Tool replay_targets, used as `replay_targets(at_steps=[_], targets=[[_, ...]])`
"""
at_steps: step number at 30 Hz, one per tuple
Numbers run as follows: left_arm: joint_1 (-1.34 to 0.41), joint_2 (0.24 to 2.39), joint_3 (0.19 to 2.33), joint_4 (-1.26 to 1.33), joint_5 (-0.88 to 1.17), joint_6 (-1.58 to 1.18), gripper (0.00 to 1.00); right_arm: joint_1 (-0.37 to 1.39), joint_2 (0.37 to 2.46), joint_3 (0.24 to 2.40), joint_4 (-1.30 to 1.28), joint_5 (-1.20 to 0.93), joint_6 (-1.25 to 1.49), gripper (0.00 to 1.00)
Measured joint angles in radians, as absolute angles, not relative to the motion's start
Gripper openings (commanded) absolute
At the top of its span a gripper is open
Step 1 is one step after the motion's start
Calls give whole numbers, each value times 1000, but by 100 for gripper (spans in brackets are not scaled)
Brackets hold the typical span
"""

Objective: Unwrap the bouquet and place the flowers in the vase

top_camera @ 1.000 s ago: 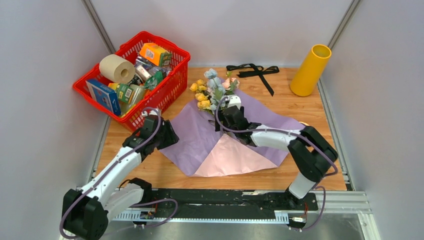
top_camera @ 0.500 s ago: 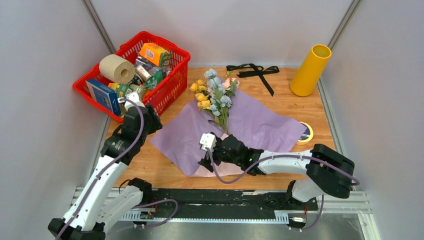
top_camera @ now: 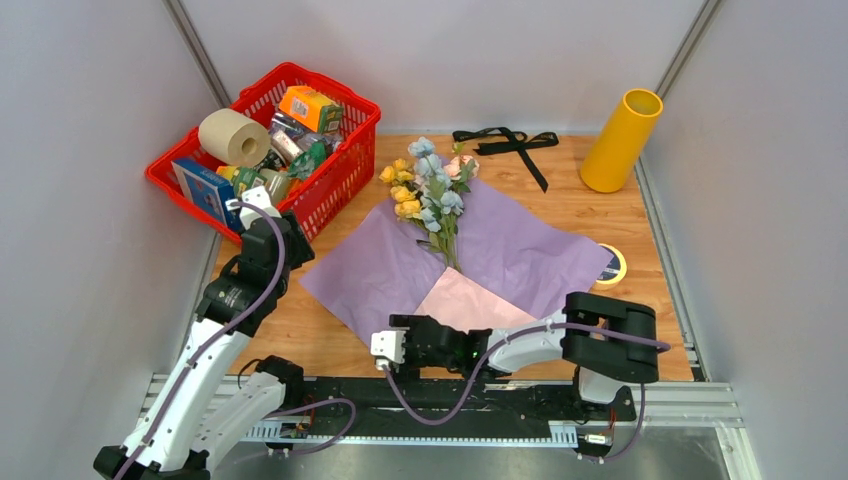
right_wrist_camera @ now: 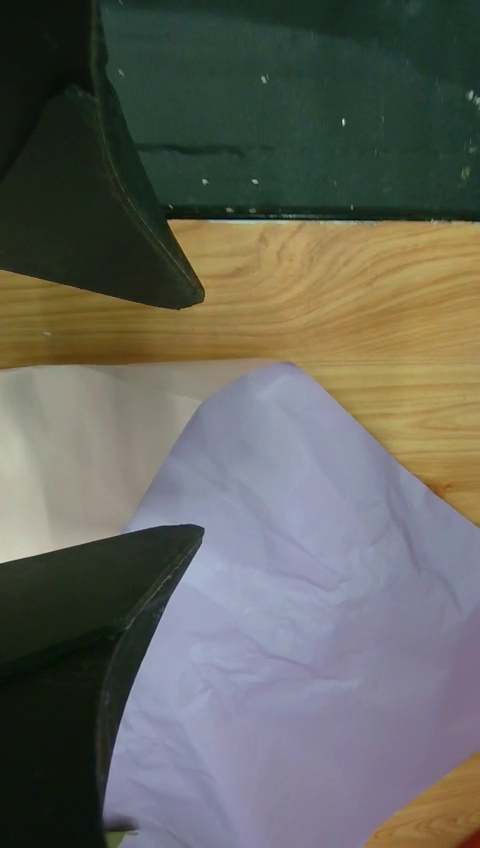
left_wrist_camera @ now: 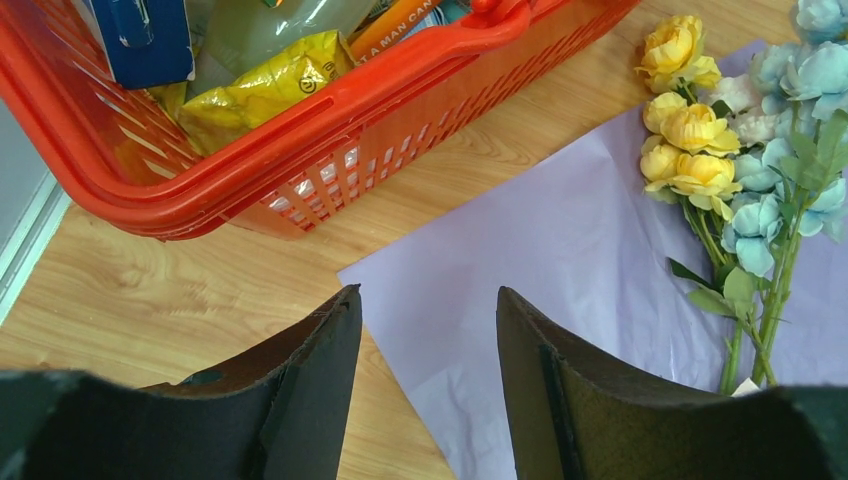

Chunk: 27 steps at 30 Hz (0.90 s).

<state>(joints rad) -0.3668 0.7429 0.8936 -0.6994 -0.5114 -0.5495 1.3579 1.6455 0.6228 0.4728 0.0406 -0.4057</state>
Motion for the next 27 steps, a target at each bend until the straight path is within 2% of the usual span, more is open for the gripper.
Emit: replay_targets(at_steps=[4,8,13,16,27], targets=[[-367,739,893,-699,-515,-548,61,1383,1710,650,497,127,-443,71],[-367,731,891,-700,-518,-546,61,1394,1761,660,569,194,-483,45],[-367,730,891,-699,-518,-545,61,1394,1818,655,654,261,-527,30],[-367,729,891,-699,-518,-544,61,1393,1856,655,714,303,-559,26],[-367,727,891,-699,-518,-543,61,1282,1912,662,844,293,-637,24]])
